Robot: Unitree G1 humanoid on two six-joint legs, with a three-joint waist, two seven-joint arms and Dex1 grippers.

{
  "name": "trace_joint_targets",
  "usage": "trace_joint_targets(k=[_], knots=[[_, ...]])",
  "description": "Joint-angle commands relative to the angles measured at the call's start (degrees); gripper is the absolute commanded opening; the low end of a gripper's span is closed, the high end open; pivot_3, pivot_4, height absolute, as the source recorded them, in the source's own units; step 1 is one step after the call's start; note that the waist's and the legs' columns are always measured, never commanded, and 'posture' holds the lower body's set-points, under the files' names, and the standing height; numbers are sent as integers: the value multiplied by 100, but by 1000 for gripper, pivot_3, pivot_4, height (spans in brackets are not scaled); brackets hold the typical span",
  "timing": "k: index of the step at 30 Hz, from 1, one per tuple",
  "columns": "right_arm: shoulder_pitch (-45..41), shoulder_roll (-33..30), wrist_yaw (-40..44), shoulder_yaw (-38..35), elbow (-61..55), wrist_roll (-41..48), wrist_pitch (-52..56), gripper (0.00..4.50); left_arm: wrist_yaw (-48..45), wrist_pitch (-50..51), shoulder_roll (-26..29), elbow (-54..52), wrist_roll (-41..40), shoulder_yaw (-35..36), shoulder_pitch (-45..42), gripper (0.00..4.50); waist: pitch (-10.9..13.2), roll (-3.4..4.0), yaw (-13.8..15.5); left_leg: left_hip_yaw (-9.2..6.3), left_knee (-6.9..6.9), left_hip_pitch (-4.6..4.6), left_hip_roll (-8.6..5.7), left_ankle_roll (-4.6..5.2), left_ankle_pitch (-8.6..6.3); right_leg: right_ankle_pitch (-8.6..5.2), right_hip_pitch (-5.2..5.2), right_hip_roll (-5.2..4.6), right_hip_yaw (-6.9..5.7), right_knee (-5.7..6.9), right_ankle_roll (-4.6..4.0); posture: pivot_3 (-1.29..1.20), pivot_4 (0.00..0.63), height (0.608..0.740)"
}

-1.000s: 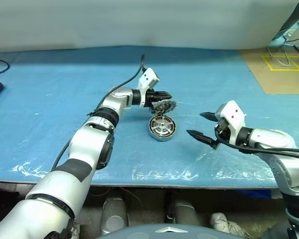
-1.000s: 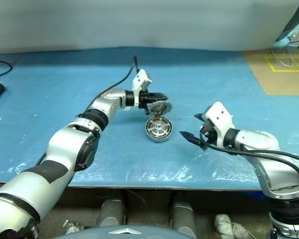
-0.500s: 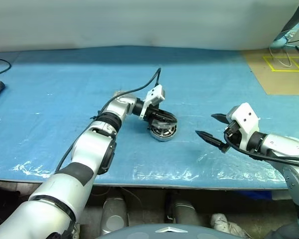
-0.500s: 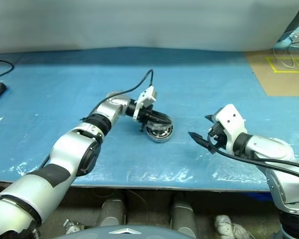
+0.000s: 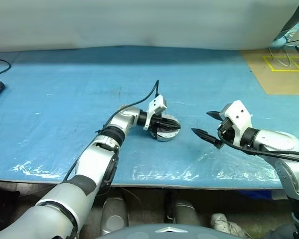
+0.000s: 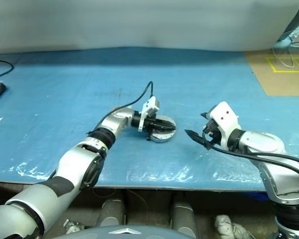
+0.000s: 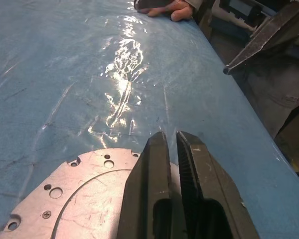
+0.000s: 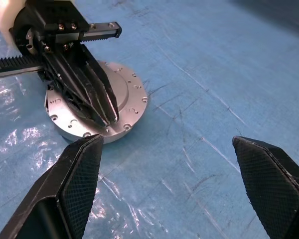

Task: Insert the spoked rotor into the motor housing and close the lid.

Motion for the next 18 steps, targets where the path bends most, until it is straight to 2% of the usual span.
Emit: trace_joint_targets(k=[1,6,10,15,18], knots=[[-188,-57,59,2,-50,45,-134,4361,-306,130,230,-509,-275,85,-45,367,0,0,-7,0,0,0,1,0,0,0,0,0,0,0,0,0,150,740],[-423,-36,134,54,52,101,-150,4361,-614,501,714,-1274,-740,303,-205,367,1,1,-23,2,-3,-1,1,0,0,0,-7,1,1,1,-1,0,150,740],[-867,173,207,430,232,124,-192,4361,-685,1206,1389,-2067,-1297,687,-240,367,1,2,-67,3,-5,-2,1,0,1,-1,-14,1,1,1,-2,0,150,740],[-1428,624,279,1185,796,-121,-433,4361,-799,1309,2047,-3093,-1378,527,669,367,-6,17,-92,10,-19,5,5,-1,1,-6,-15,6,0,2,-11,0,150,740],[-1763,885,421,1606,1269,-282,-681,4361,-554,1632,2301,-3939,-1475,500,1318,367,-5,16,-84,12,-22,8,8,-1,1,-6,-26,5,-3,2,-11,0,150,740]])
